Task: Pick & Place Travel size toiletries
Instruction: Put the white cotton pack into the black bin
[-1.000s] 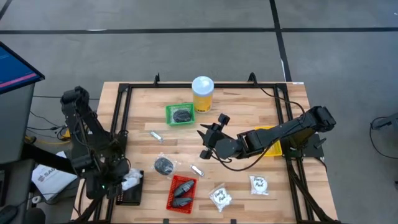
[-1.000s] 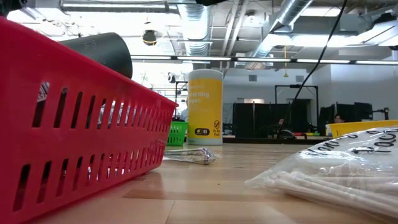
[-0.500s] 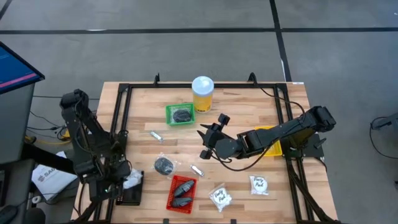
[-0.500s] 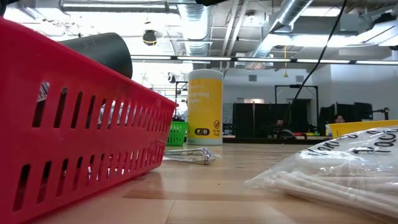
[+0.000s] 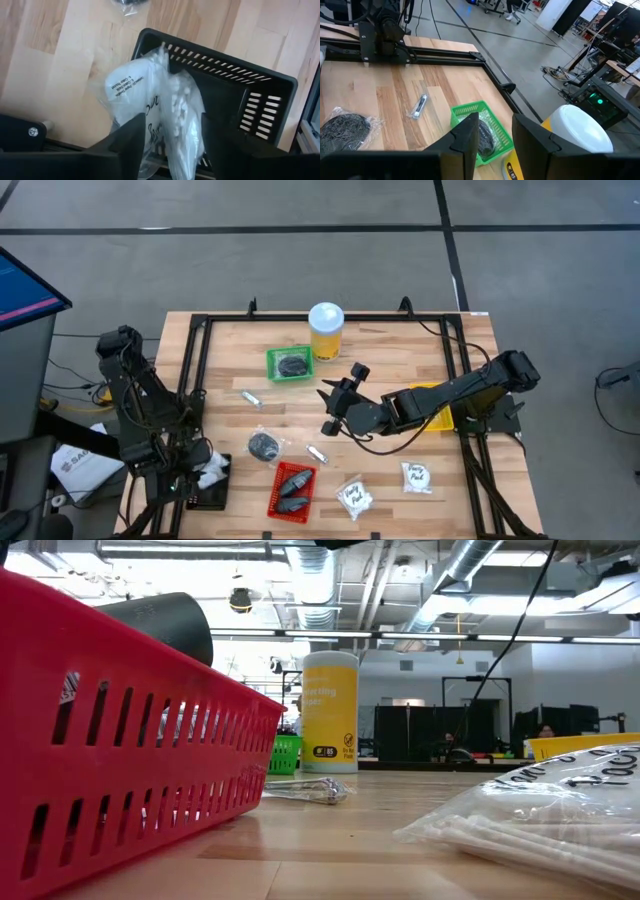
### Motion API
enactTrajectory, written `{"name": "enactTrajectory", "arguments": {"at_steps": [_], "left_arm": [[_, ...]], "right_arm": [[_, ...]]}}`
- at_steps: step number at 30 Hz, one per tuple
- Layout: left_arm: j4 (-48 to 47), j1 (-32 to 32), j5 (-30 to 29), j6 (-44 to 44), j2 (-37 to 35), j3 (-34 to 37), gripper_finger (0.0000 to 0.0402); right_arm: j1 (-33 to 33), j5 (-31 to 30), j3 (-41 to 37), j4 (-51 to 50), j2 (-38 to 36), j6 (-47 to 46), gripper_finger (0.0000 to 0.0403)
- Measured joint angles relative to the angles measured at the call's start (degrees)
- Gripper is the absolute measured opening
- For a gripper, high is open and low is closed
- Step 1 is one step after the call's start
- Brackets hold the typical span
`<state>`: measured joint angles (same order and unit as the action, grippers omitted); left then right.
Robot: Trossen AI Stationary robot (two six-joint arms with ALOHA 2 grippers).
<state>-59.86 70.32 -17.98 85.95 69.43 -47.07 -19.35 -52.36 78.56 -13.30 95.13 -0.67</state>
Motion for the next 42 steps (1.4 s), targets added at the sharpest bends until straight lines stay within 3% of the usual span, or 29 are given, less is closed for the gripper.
{"name": "enactTrajectory", "arguments": {"at_steps": [5, 11, 20, 30, 34, 42], "left_arm": [[-0.8, 0.0, -0.9, 0.0, 0.0, 0.0, 0.0209], [-4.0, -0.7, -7.1, -0.1, 0.0, 0.0, 0.0204], [-7.2, -3.4, -19.9, -0.2, -0.1, 0.0, 0.0178], [-3.9, -8.8, -29.8, -0.8, -0.1, 0.0, 0.0172], [3.3, -11.5, -31.6, -9.2, -0.1, 0.0, 0.0167], [17.6, -18.9, -33.3, -27.3, -0.1, 0.0, 0.0165]], "right_arm": [[0.0, 0.0, 0.0, -0.5, 0.0, 0.0, 0.0109], [0.0, 0.7, 0.0, -7.2, 0.0, -4.8, 0.0109], [-0.3, 11.8, 0.0, -24.2, 0.0, -19.3, 0.0109], [-5.1, 15.5, -4.6, -35.6, 0.0, -34.7, 0.0109], [-6.9, 18.7, -5.9, -41.1, 0.0, -42.4, 0.0114], [-11.2, 30.6, -6.7, -51.5, 0.0, -54.3, 0.0147]]}}
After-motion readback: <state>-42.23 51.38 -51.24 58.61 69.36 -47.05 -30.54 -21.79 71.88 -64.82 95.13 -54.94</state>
